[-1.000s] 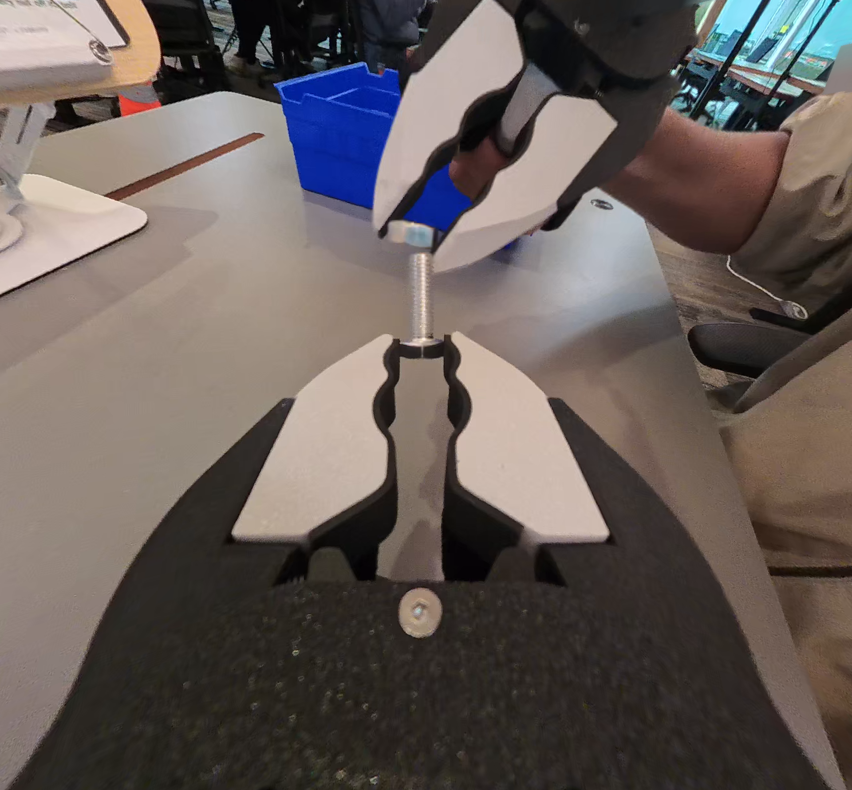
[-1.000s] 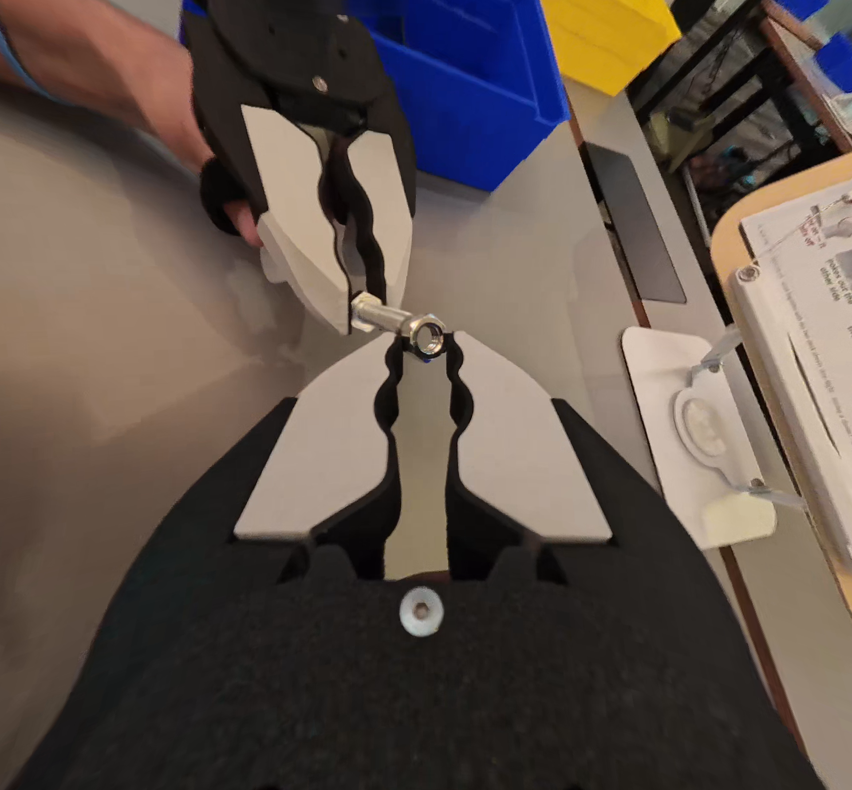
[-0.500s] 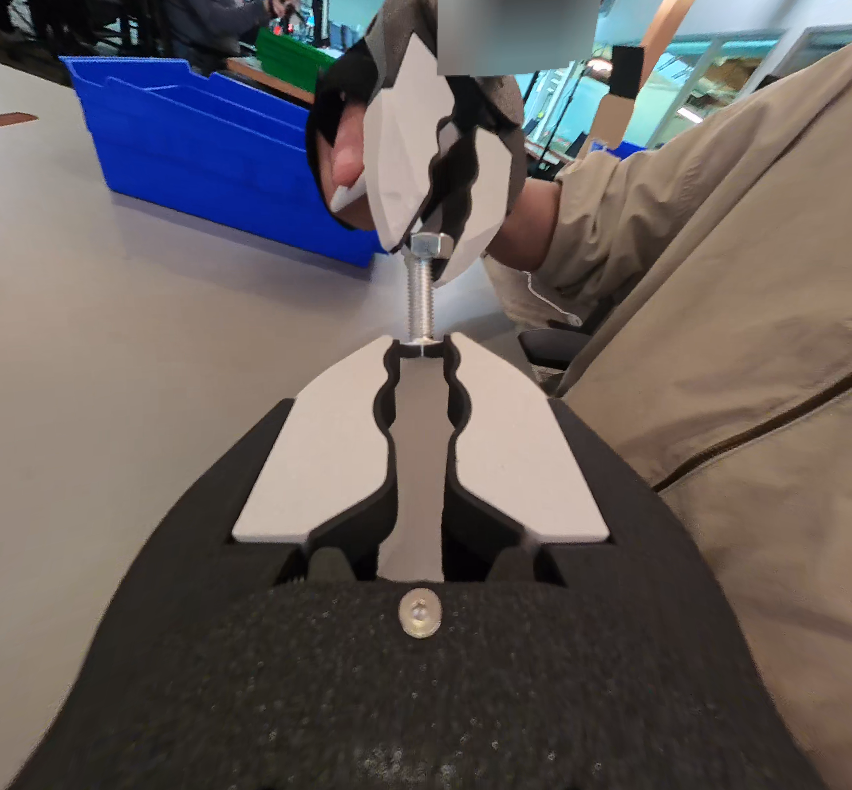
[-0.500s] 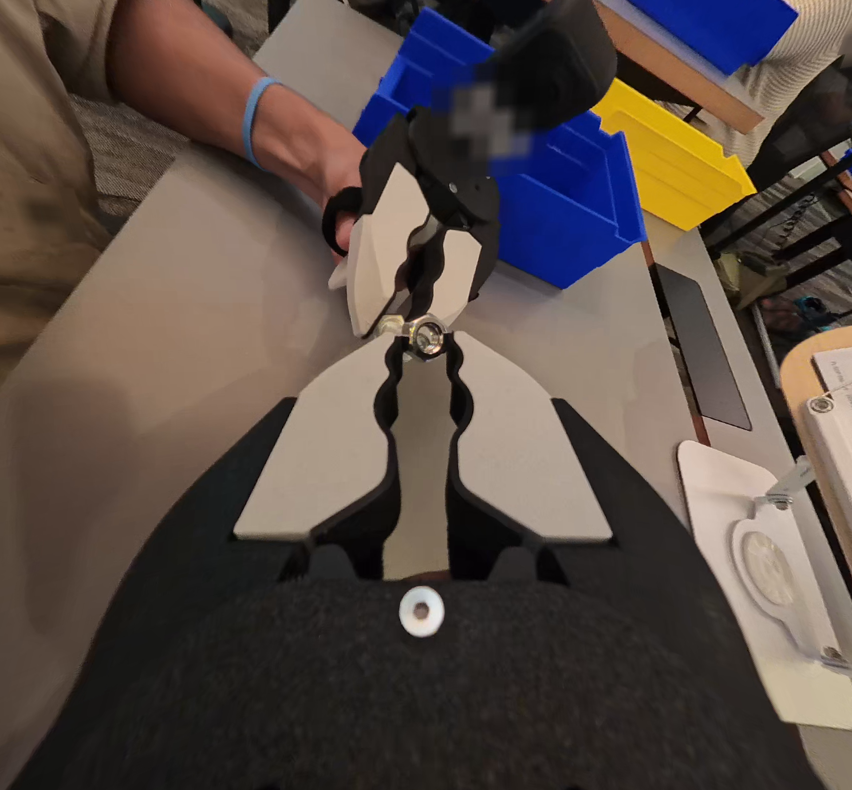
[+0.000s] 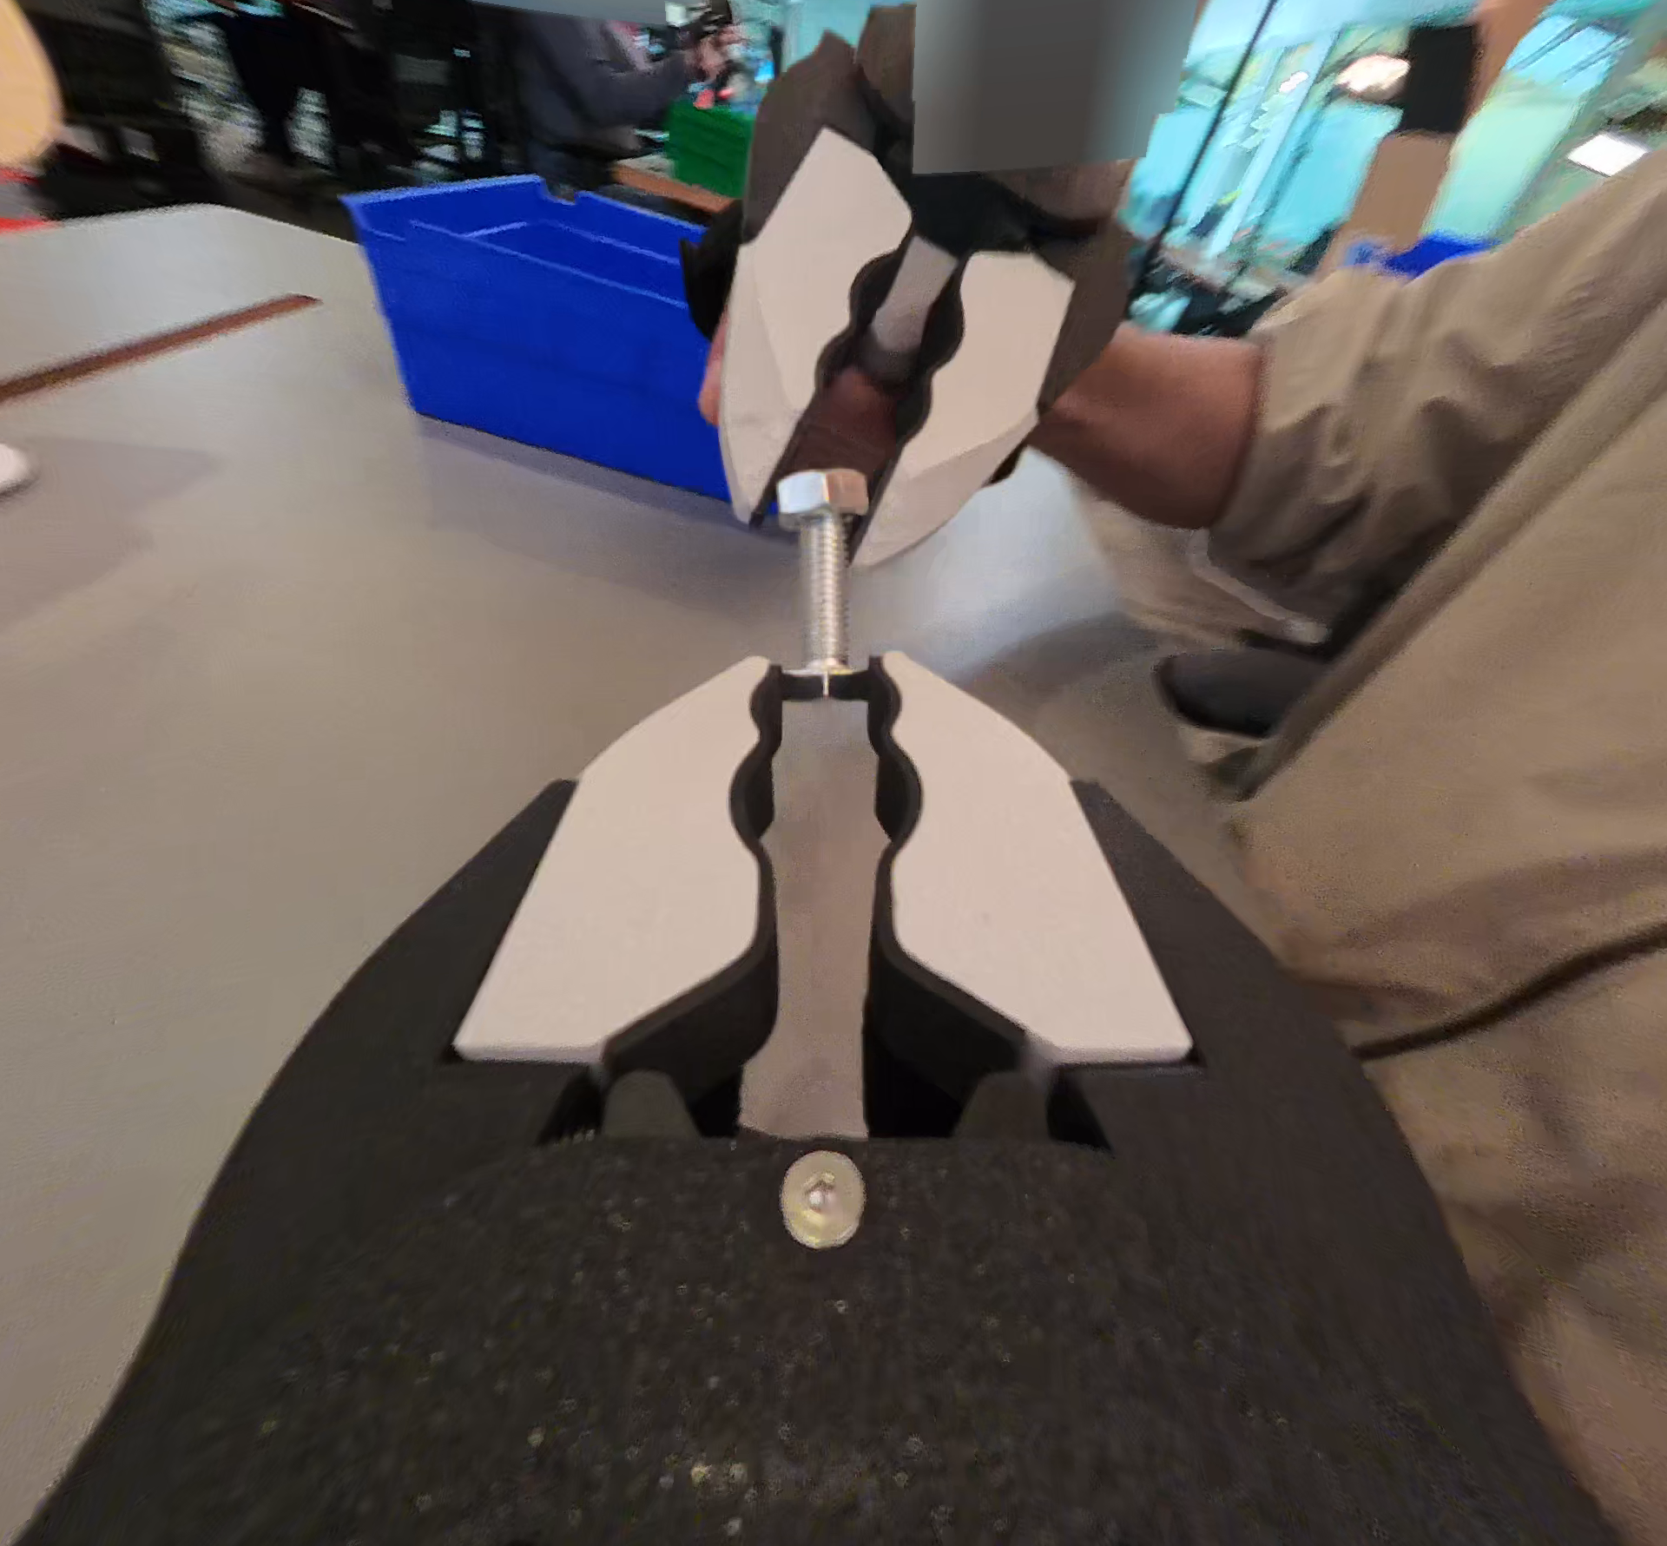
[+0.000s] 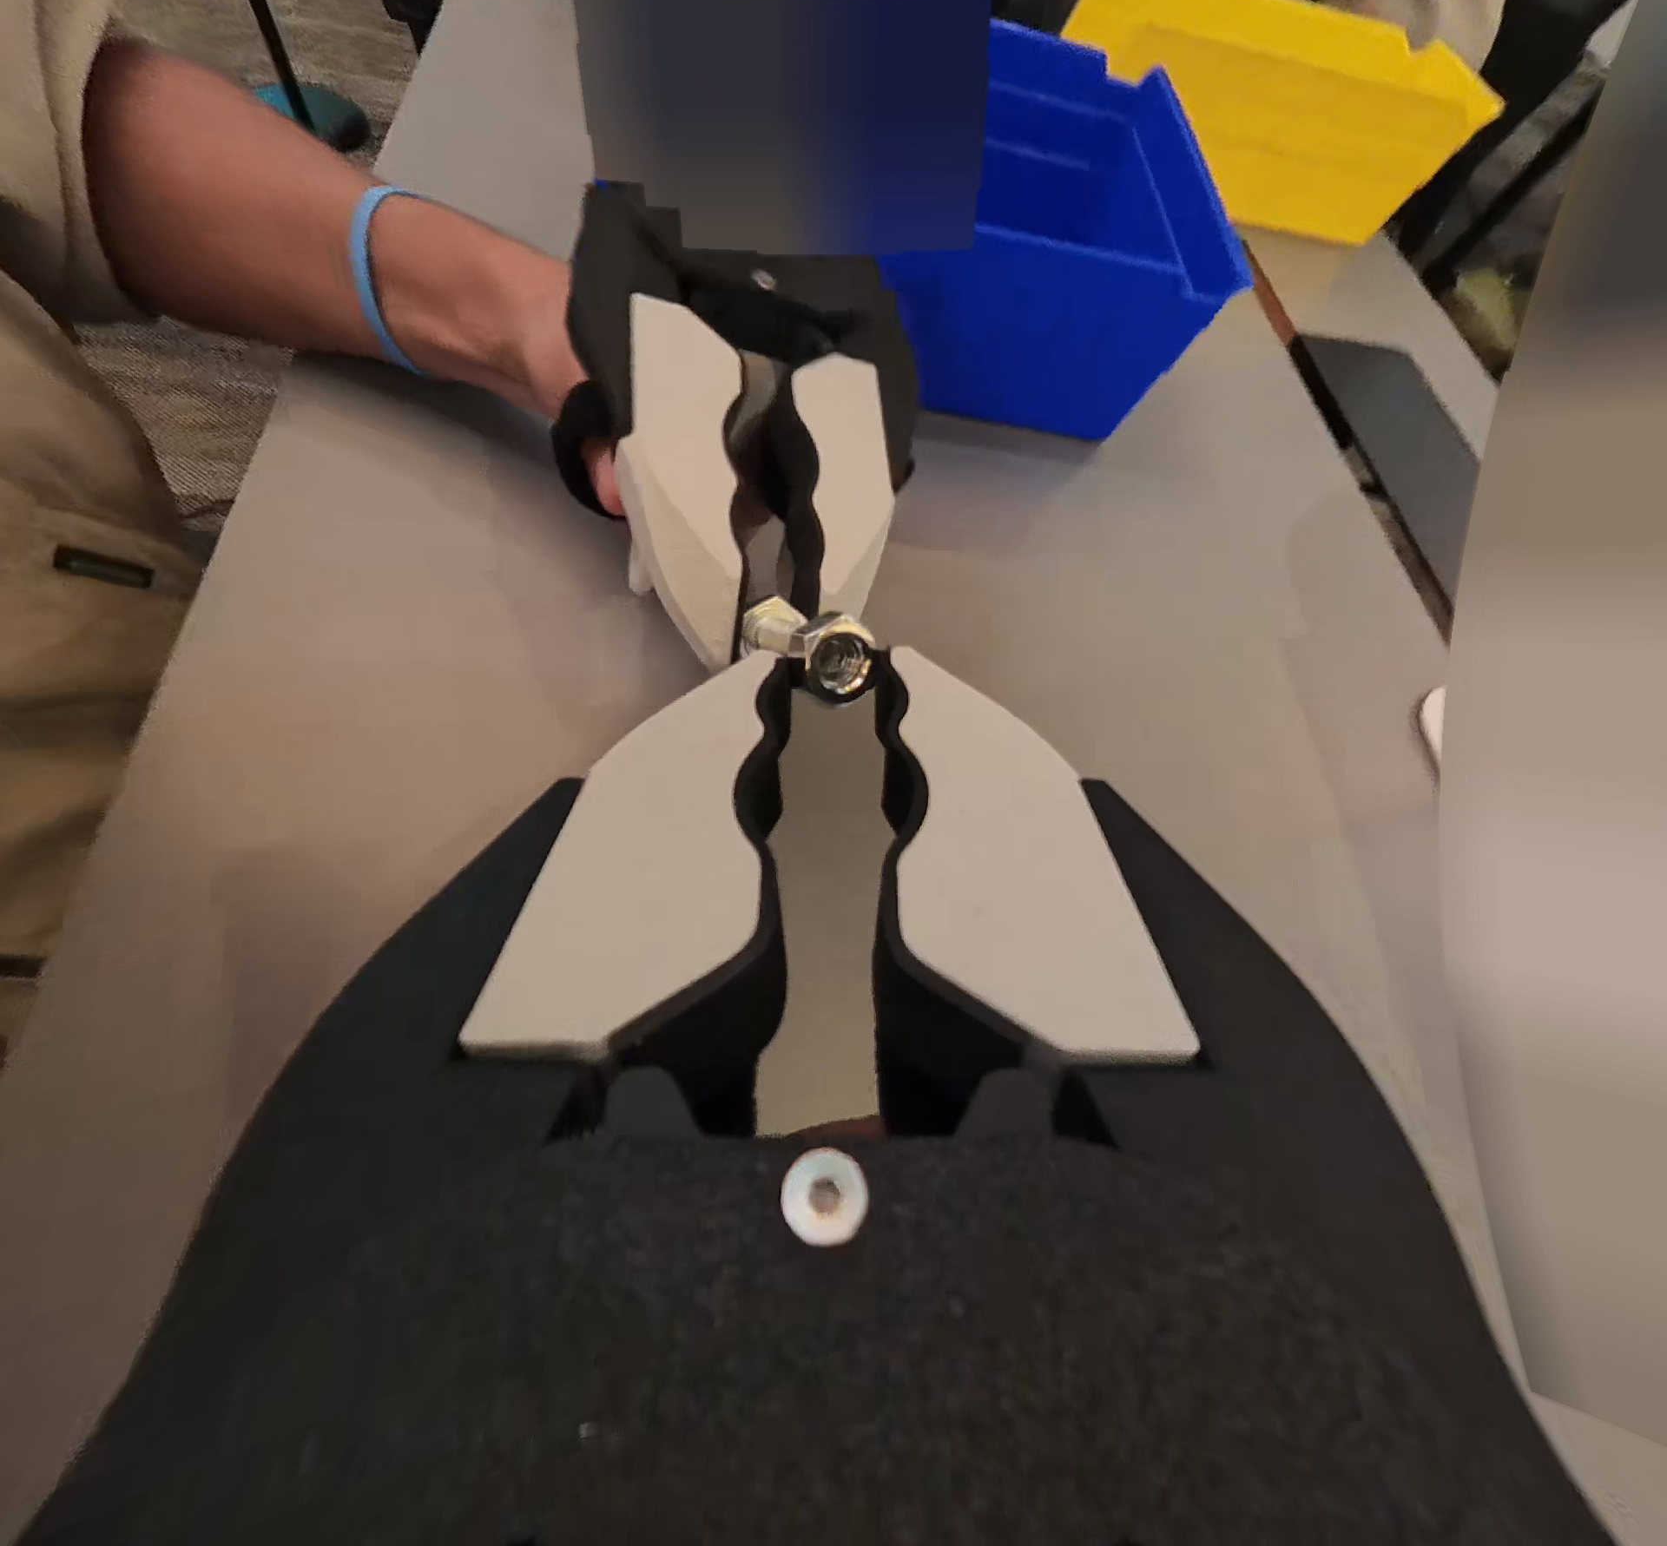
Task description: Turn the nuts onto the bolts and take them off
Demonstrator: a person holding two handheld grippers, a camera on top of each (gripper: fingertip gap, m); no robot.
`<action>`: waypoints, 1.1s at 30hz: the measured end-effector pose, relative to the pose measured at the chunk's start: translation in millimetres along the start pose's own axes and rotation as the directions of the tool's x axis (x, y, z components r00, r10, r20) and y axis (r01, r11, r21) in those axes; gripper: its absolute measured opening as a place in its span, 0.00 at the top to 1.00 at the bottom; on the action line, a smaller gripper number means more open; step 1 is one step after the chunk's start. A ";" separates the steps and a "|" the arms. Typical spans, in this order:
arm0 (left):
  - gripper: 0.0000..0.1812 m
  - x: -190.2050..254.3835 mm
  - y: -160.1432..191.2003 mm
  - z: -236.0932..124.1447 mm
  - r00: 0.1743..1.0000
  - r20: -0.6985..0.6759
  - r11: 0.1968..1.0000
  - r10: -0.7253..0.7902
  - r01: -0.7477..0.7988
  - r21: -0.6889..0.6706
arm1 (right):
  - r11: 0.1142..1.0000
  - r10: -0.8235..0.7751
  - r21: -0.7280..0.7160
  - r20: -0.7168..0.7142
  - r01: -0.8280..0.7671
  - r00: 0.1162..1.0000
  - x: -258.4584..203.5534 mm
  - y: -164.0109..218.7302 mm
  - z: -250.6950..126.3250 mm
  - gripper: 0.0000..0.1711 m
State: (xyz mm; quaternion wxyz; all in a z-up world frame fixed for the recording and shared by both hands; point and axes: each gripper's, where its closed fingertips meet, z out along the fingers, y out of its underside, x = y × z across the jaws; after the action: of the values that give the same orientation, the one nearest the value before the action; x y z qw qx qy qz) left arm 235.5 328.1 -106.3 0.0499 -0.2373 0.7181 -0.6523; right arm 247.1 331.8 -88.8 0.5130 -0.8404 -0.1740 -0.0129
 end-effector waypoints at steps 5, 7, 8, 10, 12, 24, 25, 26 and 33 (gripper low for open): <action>0.90 -13.5 1.4 4.4 0.944 0.243 0.975 0.221 -0.204 -0.091 | 0.979 0.200 -0.044 0.003 -0.199 0.980 6.3 8.4 -1.0 0.90; 0.90 -17.7 2.6 4.7 0.903 0.307 0.953 0.300 -0.268 -0.141 | 0.957 0.280 -0.081 0.000 -0.279 0.960 7.8 13.3 -0.8 0.89; 0.90 -19.2 2.6 4.7 0.888 0.328 0.946 0.322 -0.285 -0.156 | 0.938 0.335 -0.093 0.003 -0.333 0.942 8.6 14.9 -0.5 0.89; 0.90 -20.9 2.3 4.4 0.877 0.342 0.940 0.338 -0.297 -0.168 | 0.905 0.416 -0.108 0.019 -0.412 0.909 9.2 17.9 0.0 0.89; 0.90 -23.0 4.3 3.9 0.856 0.354 0.924 0.377 -0.323 -0.204 | 0.867 0.490 -0.122 0.035 -0.483 0.871 9.7 21.1 1.9 0.89; 0.90 -30.1 14.8 4.3 0.794 0.374 0.870 0.479 -0.372 -0.325 | 0.668 0.744 -0.154 0.168 -0.728 0.647 5.7 29.2 8.1 0.89; 0.90 -31.5 16.2 4.6 0.806 0.373 0.879 0.459 -0.351 -0.323 | 0.705 0.709 -0.146 0.138 -0.694 0.692 7.3 31.4 9.3 0.89; 0.90 -32.0 17.8 5.0 0.821 0.366 0.888 0.439 -0.332 -0.319 | 0.757 0.652 -0.145 0.100 -0.637 0.752 8.2 34.2 10.3 0.90; 0.90 -43.3 19.0 -2.2 0.862 0.376 0.929 0.340 -0.246 -0.276 | 0.856 0.175 -0.475 -0.107 -0.205 0.979 19.9 85.1 3.5 0.89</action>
State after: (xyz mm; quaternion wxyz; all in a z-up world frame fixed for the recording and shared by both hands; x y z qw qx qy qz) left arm 267.6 348.3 -134.6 0.2748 -0.2625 0.7858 -0.4881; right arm 291.3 305.2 -159.5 0.2906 -0.9541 -0.0662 -0.0303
